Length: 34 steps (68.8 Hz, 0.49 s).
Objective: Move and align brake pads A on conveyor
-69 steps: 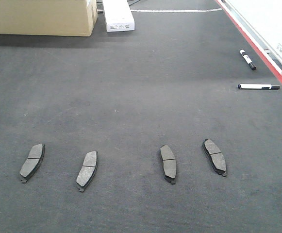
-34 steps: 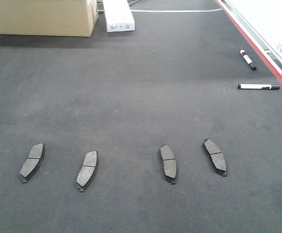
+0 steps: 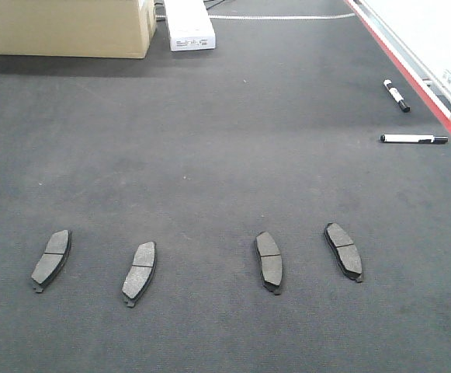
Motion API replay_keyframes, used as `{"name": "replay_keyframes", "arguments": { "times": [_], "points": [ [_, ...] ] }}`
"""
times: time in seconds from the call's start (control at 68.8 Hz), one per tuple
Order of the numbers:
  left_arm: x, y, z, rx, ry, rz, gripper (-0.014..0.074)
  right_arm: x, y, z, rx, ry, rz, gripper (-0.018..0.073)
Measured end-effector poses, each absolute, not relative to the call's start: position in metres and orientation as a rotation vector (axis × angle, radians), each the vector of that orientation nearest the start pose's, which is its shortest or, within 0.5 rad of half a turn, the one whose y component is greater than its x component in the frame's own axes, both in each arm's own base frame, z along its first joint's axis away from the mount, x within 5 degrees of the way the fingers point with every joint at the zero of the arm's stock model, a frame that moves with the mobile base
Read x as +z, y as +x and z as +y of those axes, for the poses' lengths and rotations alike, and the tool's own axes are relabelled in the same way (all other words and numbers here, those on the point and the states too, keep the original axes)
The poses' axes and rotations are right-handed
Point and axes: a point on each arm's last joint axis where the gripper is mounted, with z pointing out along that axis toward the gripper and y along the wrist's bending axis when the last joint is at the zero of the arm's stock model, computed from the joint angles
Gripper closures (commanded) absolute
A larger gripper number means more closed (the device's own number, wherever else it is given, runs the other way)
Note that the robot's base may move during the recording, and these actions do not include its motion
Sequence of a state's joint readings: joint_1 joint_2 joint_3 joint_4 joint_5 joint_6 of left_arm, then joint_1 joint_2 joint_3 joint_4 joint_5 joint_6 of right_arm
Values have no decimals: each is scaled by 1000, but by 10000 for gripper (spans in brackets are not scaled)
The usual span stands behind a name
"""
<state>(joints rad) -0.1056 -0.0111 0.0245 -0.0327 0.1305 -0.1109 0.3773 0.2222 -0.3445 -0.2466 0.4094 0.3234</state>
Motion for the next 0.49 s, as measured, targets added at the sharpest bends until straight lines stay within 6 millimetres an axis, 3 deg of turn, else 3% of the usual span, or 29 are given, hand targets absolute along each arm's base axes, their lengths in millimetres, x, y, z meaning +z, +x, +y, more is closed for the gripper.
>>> {"name": "replay_keyframes", "arguments": {
  "times": [0.494],
  "points": [
    [194,56,-5,-94,56,1621,604,280,62,15,259,-177,1756,568]
  ]
}}
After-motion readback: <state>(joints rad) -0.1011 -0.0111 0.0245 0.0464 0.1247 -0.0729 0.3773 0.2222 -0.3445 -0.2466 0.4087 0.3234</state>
